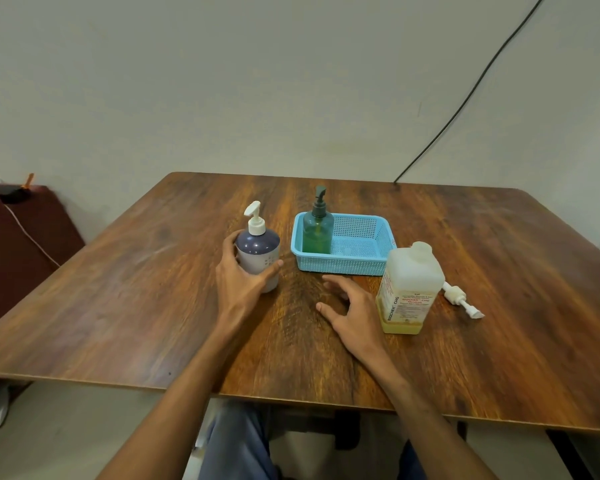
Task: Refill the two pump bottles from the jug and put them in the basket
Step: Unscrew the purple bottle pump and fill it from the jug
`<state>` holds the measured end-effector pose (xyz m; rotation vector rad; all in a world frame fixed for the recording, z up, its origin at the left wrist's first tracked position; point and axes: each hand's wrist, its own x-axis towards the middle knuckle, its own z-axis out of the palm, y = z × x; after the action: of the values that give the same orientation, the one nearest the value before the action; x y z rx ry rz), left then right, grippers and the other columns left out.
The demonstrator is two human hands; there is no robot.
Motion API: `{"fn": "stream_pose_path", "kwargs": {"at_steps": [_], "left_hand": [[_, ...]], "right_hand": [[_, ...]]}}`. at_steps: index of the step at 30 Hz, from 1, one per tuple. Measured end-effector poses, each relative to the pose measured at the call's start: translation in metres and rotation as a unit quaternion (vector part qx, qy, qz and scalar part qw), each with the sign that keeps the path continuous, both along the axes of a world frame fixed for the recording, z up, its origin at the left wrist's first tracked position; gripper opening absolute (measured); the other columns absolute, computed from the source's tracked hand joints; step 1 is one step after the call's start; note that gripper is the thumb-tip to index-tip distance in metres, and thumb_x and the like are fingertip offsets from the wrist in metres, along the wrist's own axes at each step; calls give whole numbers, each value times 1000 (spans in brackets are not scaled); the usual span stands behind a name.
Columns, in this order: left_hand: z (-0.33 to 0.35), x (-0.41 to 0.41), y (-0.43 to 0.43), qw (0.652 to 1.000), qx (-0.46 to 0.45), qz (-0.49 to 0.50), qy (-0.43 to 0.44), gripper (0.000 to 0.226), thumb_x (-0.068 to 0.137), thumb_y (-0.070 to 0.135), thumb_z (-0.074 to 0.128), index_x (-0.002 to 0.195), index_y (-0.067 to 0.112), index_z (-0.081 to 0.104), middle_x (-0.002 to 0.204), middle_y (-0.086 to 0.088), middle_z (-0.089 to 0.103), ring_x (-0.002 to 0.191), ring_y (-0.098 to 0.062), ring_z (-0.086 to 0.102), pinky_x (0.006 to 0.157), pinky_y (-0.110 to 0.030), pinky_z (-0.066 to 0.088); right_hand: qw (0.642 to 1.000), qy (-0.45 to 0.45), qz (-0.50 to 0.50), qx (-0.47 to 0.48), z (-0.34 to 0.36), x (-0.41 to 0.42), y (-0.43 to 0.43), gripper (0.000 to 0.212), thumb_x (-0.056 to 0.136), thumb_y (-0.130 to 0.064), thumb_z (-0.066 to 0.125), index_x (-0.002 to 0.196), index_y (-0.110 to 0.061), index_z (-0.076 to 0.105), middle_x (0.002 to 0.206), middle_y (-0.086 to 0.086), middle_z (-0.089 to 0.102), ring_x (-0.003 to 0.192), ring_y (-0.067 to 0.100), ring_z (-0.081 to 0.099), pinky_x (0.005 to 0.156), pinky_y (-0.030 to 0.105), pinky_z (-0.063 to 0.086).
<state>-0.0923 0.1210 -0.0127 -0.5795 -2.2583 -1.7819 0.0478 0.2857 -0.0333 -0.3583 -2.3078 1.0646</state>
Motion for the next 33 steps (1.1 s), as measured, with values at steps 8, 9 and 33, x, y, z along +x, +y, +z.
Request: {"fn": "stream_pose_path", "kwargs": {"at_steps": [8, 9, 33], "left_hand": [[14, 46, 11, 991, 34, -129, -21, 91, 56, 53, 94, 132, 26, 50, 126, 16, 64, 114, 3, 64, 94, -22, 56], [13, 52, 13, 988, 39, -149, -26, 89, 57, 51, 93, 132, 24, 51, 127, 12, 65, 115, -2, 66, 95, -27, 57], [32, 57, 38, 974, 110, -199, -21, 38, 92, -5, 69, 112, 27, 71, 106, 16, 78, 106, -8, 72, 94, -26, 55]], "right_hand": [[994, 10, 67, -82, 6, 11, -12, 94, 71, -33, 91, 150, -29, 40, 138, -12, 55, 123, -3, 53, 98, 16, 49], [992, 7, 76, -102, 7, 12, -14, 102, 69, -32, 92, 153, -29, 34, 142, -11, 52, 125, -1, 52, 99, 16, 48], [990, 23, 40, -131, 3, 2, -12, 95, 63, -26, 95, 144, -33, 46, 133, -14, 62, 119, 0, 58, 100, 33, 54]]}}
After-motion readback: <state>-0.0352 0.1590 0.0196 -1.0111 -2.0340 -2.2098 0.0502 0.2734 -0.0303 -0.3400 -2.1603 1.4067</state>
